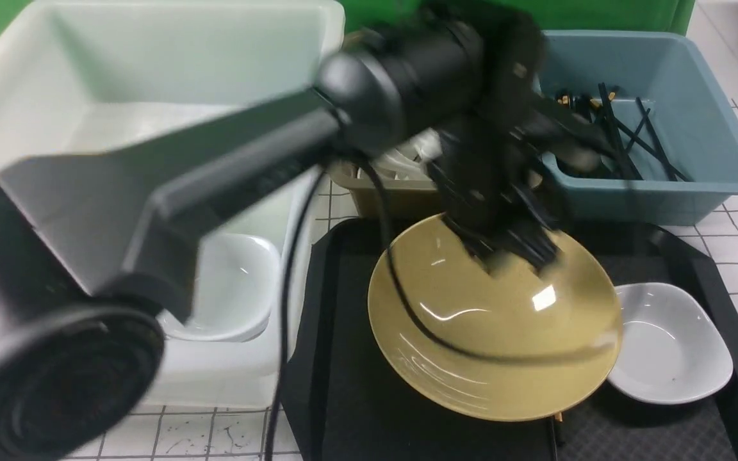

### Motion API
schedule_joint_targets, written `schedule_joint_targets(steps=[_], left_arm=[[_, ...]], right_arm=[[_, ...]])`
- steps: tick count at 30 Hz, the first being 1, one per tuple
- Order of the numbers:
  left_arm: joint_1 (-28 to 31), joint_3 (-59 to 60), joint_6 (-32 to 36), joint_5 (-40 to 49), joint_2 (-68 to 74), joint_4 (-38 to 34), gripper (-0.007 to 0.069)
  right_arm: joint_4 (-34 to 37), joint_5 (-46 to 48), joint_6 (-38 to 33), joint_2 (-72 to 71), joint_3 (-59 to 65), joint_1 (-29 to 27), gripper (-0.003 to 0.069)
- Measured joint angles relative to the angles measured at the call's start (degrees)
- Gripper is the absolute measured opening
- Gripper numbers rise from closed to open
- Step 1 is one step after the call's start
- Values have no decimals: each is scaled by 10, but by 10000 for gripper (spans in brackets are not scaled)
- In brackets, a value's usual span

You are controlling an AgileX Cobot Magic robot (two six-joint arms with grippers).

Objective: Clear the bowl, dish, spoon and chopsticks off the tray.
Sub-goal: Use the left arm to grab the yellow noodle bowl on the left

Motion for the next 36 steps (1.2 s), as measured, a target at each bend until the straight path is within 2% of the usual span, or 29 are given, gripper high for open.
schedule_joint_targets(steps=[2, 5, 8, 11, 12, 14, 15, 16, 18, 19, 21, 23, 24, 25, 29, 33, 36], left_arm=[[18, 0, -30, 0, -1, 36, 301], [39, 0, -49, 1, 6, 49, 459], [47, 0, -51, 1, 18, 47, 533], [49, 0, -44, 1, 33, 37, 545], [49, 0, -39, 1, 41, 30, 538], [49, 0, -6, 1, 65, 14, 471], [49, 0, 13, 1, 73, 11, 419], [49, 0, 32, 0, 80, 13, 337], [49, -1, 35, 0, 81, 7, 280], [53, -1, 38, 3, 67, -3, 204], [53, -1, 37, 7, 56, -5, 169], [55, -1, 38, 7, 32, -4, 98], [55, -1, 38, 7, 32, -4, 98], [63, -1, 45, 7, 7, -5, 35], [91, 1, 57, 2, -36, -38, 10], [161, 4, 77, 8, -134, -138, 6], [214, 7, 72, 6, -196, -159, 5]], right_arm=[[0, 0, 0, 0, 0, 0, 48], [0, 0, 0, 0, 0, 0, 48], [0, 0, 0, 0, 1, 0, 48], [0, 0, 0, 0, 1, 0, 48], [0, 0, 0, 0, 1, 0, 48], [0, 0, 0, 0, 1, 0, 48], [0, -1, 0, 0, 1, 0, 48], [0, -2, 0, 0, 1, 0, 48], [0, -2, 0, 0, 2, 0, 48], [0, -2, 0, 0, 2, 0, 48], [0, -2, 0, 0, 2, 0, 48], [0, -2, 0, 0, 2, 0, 48], [0, -2, 0, 0, 2, 0, 48], [0, -4, 0, 0, 2, 0, 48], [0, -5, 0, 0, 2, 0, 48], [2, -6, 0, 0, 2, 0, 48], [4, -6, 0, 1, 3, 0, 48]])
